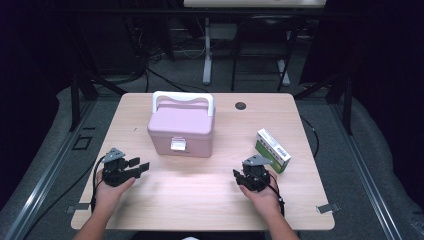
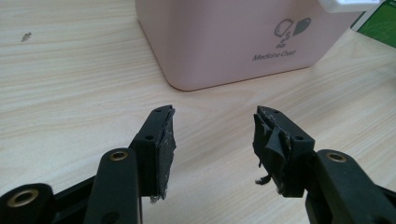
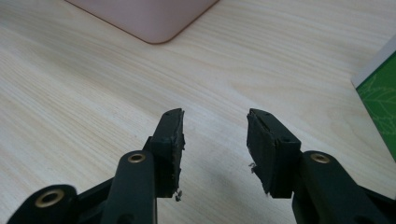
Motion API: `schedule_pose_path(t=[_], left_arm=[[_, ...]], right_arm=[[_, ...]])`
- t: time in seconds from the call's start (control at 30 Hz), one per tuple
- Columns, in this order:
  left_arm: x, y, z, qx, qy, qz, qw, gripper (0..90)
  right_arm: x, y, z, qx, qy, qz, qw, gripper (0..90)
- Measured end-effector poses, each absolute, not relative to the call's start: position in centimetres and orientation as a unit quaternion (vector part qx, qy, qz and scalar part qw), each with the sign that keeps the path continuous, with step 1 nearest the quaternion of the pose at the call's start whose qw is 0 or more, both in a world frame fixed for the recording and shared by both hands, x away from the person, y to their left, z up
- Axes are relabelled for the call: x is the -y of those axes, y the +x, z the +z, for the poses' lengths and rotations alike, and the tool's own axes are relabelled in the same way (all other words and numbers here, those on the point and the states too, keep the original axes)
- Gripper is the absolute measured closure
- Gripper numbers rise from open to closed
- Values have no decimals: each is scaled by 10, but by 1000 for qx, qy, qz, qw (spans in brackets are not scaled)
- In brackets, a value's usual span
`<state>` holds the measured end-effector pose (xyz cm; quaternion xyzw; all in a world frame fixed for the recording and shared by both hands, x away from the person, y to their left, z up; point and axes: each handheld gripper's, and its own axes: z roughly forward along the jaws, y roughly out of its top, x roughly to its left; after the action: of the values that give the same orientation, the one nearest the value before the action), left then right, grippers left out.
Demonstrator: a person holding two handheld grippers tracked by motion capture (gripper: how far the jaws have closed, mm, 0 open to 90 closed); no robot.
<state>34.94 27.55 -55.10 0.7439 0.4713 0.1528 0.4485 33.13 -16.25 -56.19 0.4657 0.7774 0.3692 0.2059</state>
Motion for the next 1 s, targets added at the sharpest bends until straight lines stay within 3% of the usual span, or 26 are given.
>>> schedule_pose_path(t=[0.3,1.0], left_arm=[[-267,355,-555,-454,767,164,423,488],[-271,358,-550,-458,750,161,450,508]], right_arm=[[167,337,-562,-766,480,375,206,558],[147,345,-561,-759,468,395,220,572]])
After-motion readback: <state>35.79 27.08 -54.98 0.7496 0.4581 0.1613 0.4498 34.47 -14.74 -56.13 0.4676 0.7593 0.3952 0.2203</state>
